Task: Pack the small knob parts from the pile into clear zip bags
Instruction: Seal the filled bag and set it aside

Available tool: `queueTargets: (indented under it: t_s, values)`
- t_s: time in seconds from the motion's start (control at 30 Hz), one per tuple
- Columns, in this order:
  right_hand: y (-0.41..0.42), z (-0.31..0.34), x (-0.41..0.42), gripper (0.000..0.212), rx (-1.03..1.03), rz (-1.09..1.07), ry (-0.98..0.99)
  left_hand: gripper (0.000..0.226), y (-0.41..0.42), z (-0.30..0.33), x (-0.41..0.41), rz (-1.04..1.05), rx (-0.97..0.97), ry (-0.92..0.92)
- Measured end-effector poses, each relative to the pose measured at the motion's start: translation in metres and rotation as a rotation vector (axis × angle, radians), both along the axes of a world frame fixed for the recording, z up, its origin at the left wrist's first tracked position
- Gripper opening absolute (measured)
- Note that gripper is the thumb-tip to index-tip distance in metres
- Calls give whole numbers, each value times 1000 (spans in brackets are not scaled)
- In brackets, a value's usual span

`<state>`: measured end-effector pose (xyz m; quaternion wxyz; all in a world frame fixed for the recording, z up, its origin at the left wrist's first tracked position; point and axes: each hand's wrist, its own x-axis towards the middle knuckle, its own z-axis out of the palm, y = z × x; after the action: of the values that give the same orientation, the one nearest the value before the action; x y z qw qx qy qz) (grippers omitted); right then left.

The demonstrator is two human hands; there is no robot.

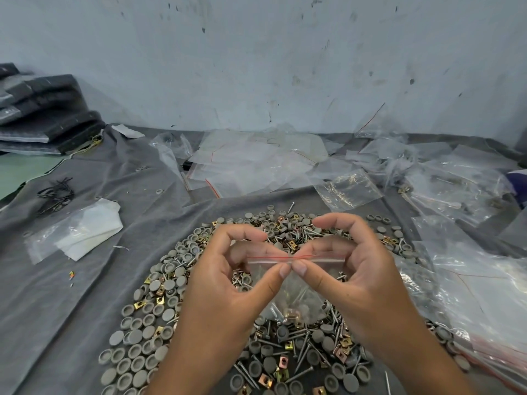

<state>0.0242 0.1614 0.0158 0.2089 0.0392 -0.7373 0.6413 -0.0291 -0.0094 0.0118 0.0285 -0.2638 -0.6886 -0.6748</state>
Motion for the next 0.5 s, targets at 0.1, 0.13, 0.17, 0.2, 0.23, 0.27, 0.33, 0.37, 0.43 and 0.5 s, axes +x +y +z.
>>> queueTargets:
  t_s: [0.1, 0.13, 0.17, 0.2, 0.23, 0.27, 0.33, 0.37, 0.43, 0.5]
  values:
    - [0, 0, 0, 46, -1, 8, -1, 36, 1, -1, 0, -7, 3, -6]
    - [0, 0, 1, 46, -2, 14, -4, 36, 1, -2, -1, -11, 7, -5]
    - [0, 0, 1, 45, -1, 21, -9, 36, 1, -2, -1, -15, 13, -8]
    - [0, 0, 2, 45, 0, 28, -13, 37, 1, -3, -1, -21, 17, -12]
    - [0, 0, 2, 45, -2, 33, -16, 37, 1, -3, -1, -27, 19, -16]
    - [0, 1, 2, 45, -7, 38, -18, 37, 1, -3, -1, -32, 22, -18]
    - [1, 1, 2, 45, -27, 52, -21, 37, 1, -4, -2, -42, 33, -23]
    - [0, 1, 2, 46, -36, 59, -22, 36, 1, -4, -2, -47, 40, -27]
    - [0, 2, 2, 44, -39, 65, -26, 34, 1, -4, -3, -56, 46, -33]
    - [0, 2, 2, 44, -22, 57, -31, 32, 0, -4, -3, -59, 42, -33]
